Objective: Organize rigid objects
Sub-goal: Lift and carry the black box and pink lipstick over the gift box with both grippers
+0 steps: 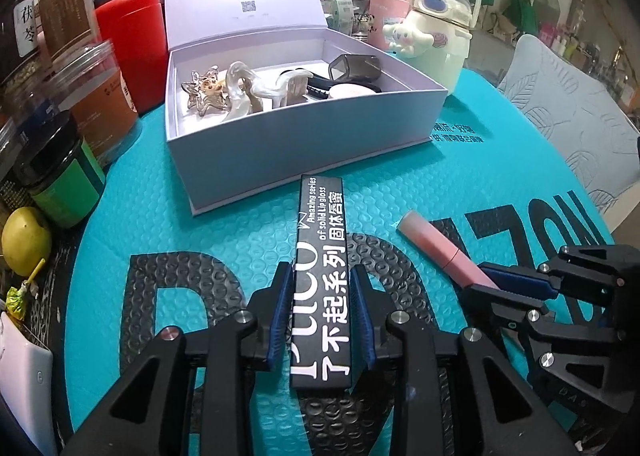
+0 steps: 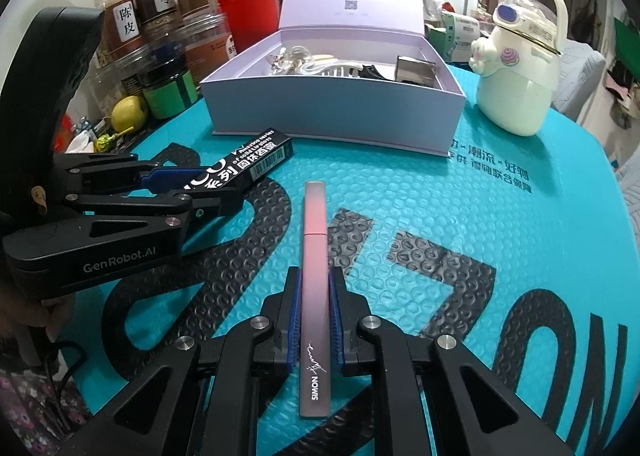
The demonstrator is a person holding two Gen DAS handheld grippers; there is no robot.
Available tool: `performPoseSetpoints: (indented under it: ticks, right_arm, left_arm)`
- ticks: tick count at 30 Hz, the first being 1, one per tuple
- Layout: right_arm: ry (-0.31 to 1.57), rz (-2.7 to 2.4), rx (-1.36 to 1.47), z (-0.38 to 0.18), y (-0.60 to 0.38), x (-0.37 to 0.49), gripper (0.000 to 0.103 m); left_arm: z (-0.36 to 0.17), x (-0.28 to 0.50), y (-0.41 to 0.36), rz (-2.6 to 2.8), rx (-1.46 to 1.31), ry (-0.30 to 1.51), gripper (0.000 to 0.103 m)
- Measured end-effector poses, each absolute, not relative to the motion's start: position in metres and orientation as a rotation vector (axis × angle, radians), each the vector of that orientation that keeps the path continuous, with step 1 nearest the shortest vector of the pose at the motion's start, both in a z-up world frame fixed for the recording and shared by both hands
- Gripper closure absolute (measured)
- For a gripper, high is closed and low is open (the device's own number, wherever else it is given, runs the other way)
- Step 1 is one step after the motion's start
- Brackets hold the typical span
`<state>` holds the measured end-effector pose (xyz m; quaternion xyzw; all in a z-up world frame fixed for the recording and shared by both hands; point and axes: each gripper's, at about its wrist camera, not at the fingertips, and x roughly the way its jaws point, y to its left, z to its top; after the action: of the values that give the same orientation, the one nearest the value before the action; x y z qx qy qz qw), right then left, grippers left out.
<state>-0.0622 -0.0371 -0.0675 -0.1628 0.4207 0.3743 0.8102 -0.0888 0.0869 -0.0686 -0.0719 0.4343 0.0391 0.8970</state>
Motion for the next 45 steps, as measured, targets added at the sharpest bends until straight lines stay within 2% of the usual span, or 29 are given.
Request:
performPoseSetpoints:
  ticks: [21, 45]
  right_arm:
    - [0.901, 0.762, -0.288, -0.055, -0.056, -0.075, 0.09]
    - [0.814, 0.829, -0.245, 0.0, -0.057, -0.065, 0.09]
  left_arm:
    - [-0.05, -0.121, 0.079, 0.04, -0.175, 0.9, 0.078]
    - [0.01, -0.111, 0.089, 0.063, -0.164, 0.758, 0.078]
